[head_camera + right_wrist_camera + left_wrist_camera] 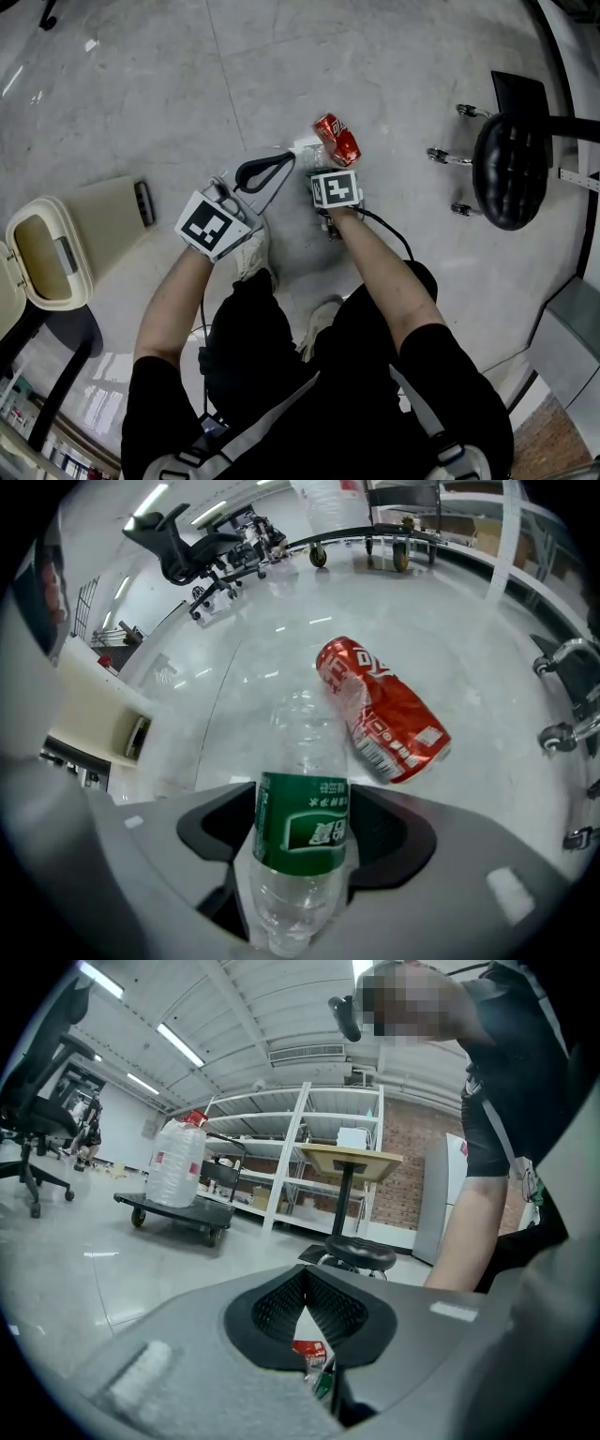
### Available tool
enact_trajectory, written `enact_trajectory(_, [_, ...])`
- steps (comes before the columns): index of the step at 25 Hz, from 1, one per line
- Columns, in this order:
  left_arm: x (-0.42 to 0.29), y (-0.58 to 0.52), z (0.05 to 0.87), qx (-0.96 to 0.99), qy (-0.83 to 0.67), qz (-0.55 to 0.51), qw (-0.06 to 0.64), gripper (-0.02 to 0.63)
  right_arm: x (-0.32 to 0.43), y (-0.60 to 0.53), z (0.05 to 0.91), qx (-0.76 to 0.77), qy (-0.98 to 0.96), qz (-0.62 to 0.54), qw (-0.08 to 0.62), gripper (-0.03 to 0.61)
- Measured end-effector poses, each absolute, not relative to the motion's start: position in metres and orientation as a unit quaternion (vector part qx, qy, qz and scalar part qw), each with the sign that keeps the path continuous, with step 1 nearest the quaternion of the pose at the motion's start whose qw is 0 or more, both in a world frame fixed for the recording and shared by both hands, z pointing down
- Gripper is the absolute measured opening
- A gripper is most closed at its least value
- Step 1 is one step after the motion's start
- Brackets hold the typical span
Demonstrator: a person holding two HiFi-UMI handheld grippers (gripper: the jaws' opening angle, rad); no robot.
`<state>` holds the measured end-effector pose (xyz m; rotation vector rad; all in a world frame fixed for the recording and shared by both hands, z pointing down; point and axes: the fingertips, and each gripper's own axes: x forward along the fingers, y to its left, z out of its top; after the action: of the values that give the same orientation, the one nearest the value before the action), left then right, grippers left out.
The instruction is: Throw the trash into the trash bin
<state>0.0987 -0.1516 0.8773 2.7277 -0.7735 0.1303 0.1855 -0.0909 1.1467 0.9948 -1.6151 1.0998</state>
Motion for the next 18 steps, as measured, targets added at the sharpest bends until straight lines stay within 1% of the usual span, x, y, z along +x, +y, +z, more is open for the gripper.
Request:
enact_trajectory(1, [0.099, -0.153, 0.879, 0.950, -0.269, 0.048, 0.150, 0.002, 0.184, -0.090, 1.149, 0.401, -0.658, 0.441, 0.460, 0.314])
enact_trajectory(6, [0.100, -0.155, 0.882, 0.949, -0.270, 0.042, 0.158, 0.002, 0.179, -0.085, 1.153, 0.373, -0.675, 0.438, 0.463, 0.318])
enact_trajectory(10, [0.101, -0.157, 0.883, 0.950, -0.263, 0.052, 0.159, 0.002, 0.176, -0.088, 1.146, 0.349, -0.685, 0.467, 0.437, 0.310])
enact_trajectory(14, [0.104, -0.154, 0.881, 0.951, -0.249, 0.100, 0.154, 0.002, 0.153, -0.092, 1.090, 0.317, -0.739, 0.436, 0.405, 0.310])
enact_trajectory(18, [0.118, -0.148, 0.821, 0.946, -0.238, 0.113, 0.188, 0.002, 0.164, -0.094, 1.003, 0.323, -0.752, 0.431, 0.379, 0.310])
